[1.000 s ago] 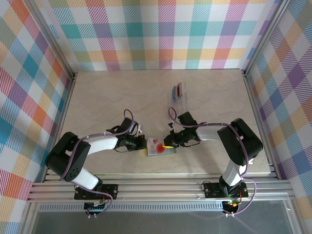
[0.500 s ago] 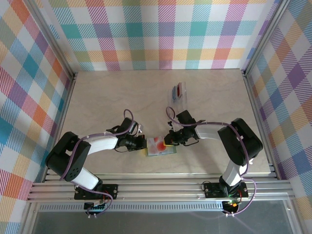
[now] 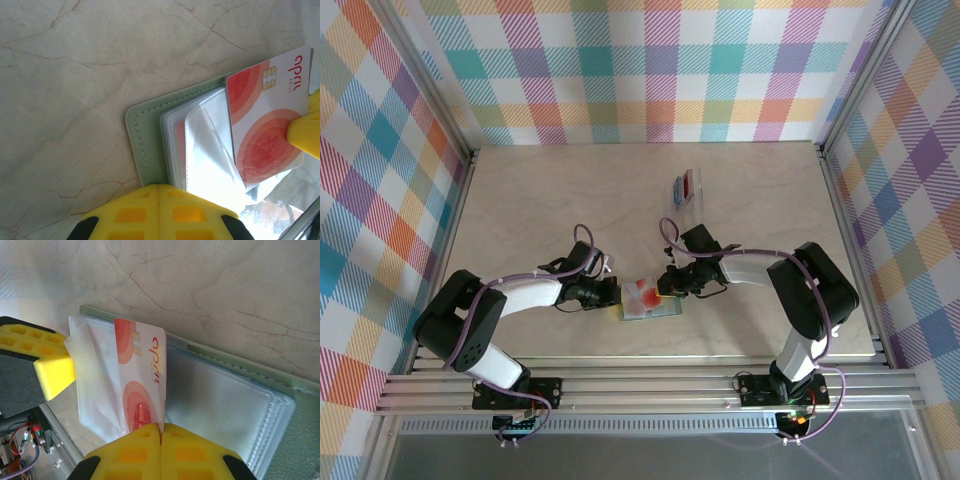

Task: Put the credit cards into the card holder

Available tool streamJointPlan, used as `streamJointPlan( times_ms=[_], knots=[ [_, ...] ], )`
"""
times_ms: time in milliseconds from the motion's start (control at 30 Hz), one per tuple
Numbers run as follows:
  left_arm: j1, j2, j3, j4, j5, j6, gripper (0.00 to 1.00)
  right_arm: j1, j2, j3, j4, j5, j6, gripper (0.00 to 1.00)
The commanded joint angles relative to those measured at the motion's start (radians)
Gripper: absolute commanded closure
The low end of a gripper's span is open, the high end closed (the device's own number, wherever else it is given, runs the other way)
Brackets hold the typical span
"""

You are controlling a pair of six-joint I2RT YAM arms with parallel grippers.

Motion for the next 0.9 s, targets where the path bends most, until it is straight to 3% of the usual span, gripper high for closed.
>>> streamJointPlan(
  times_ms=[0, 867],
  knots=[
    [-0.019, 0.038, -0.009, -0.003, -0.015, -0.006, 1.00, 0.019, 0.016, -0.003, -0.015, 0.044, 0.001, 1.00],
    [-0.031, 0.054, -0.011, 0.004, -0.026, -0.013, 1.00, 0.075, 0.008, -0.095, 0.136, -0.011, 0.136, 1.00]
  ],
)
